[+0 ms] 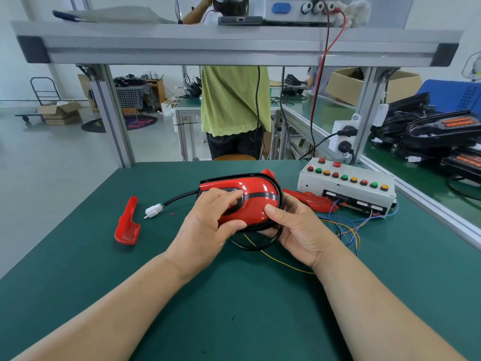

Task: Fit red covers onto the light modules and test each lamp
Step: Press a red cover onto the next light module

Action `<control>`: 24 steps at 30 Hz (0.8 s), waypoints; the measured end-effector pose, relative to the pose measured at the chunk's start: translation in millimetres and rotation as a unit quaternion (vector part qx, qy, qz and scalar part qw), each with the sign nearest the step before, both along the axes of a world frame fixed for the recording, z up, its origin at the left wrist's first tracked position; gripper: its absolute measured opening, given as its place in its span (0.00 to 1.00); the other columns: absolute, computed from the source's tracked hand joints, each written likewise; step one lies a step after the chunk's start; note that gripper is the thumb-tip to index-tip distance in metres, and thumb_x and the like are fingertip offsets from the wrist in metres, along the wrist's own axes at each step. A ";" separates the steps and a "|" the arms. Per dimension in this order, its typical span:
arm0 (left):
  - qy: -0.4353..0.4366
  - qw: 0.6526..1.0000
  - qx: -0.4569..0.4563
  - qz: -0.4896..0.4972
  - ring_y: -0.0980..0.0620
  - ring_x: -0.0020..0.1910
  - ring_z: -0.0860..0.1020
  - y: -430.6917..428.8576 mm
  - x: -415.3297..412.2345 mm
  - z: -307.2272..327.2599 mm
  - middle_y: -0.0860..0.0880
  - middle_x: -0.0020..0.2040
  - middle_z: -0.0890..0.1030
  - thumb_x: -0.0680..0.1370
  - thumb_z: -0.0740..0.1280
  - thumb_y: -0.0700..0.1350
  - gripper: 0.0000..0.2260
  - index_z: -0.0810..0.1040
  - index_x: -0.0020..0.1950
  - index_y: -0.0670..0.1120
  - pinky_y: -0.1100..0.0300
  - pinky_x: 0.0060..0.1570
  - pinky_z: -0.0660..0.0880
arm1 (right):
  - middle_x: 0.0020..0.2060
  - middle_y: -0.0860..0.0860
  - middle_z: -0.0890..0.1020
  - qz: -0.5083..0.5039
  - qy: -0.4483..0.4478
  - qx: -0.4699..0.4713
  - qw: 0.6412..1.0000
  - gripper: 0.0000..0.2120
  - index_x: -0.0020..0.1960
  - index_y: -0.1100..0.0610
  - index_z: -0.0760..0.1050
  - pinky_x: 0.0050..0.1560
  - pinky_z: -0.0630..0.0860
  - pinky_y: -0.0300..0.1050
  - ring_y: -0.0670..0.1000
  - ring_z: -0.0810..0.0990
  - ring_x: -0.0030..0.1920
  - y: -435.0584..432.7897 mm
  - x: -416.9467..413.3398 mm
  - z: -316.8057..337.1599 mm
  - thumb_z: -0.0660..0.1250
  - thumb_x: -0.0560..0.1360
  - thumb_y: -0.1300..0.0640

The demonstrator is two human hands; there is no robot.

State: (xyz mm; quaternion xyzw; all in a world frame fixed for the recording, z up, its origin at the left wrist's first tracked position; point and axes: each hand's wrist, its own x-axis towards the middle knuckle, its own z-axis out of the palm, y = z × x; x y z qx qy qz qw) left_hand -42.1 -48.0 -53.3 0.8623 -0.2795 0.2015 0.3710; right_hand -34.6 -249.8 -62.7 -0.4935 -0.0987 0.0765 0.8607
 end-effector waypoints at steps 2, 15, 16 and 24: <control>0.011 1.000 0.015 -0.018 0.59 0.64 0.70 -4.8 0.2 1.8 0.54 0.62 0.73 0.76 0.73 0.46 0.24 0.73 0.72 0.48 0.70 0.67 0.62 | 0.46 0.55 0.86 0.005 -0.005 -0.002 1.000 0.21 0.59 0.60 0.76 0.39 0.83 0.46 0.53 0.86 0.43 1.1 -1.0 0.2 0.72 0.67 0.65; 0.013 0.999 0.018 -0.029 0.69 0.58 0.68 -7.9 -0.2 5.8 0.57 0.58 0.70 0.76 0.72 0.41 0.21 0.75 0.69 0.46 0.72 0.64 0.64 | 0.50 0.56 0.84 0.031 -0.002 -0.009 0.999 0.27 0.67 0.63 0.72 0.44 0.83 0.49 0.54 0.85 0.47 -2.6 -2.4 1.2 0.70 0.68 0.66; 0.015 0.999 0.014 -0.028 0.68 0.58 0.68 -8.3 0.0 5.8 0.57 0.57 0.70 0.76 0.72 0.41 0.21 0.76 0.69 0.46 0.73 0.63 0.64 | 0.50 0.56 0.84 0.030 -0.002 -0.010 0.999 0.27 0.67 0.63 0.72 0.43 0.83 0.49 0.54 0.85 0.46 -2.4 -2.6 1.3 0.70 0.68 0.66; 0.090 0.993 -0.069 -0.006 0.62 0.52 0.72 -11.7 2.0 6.4 0.63 0.53 0.73 0.72 0.77 0.42 0.19 0.81 0.59 0.58 0.77 0.52 0.65 | 0.52 0.58 0.84 0.035 -0.009 -0.013 0.999 0.27 0.68 0.63 0.71 0.46 0.84 0.50 0.55 0.85 0.49 1.4 -6.1 3.8 0.69 0.69 0.67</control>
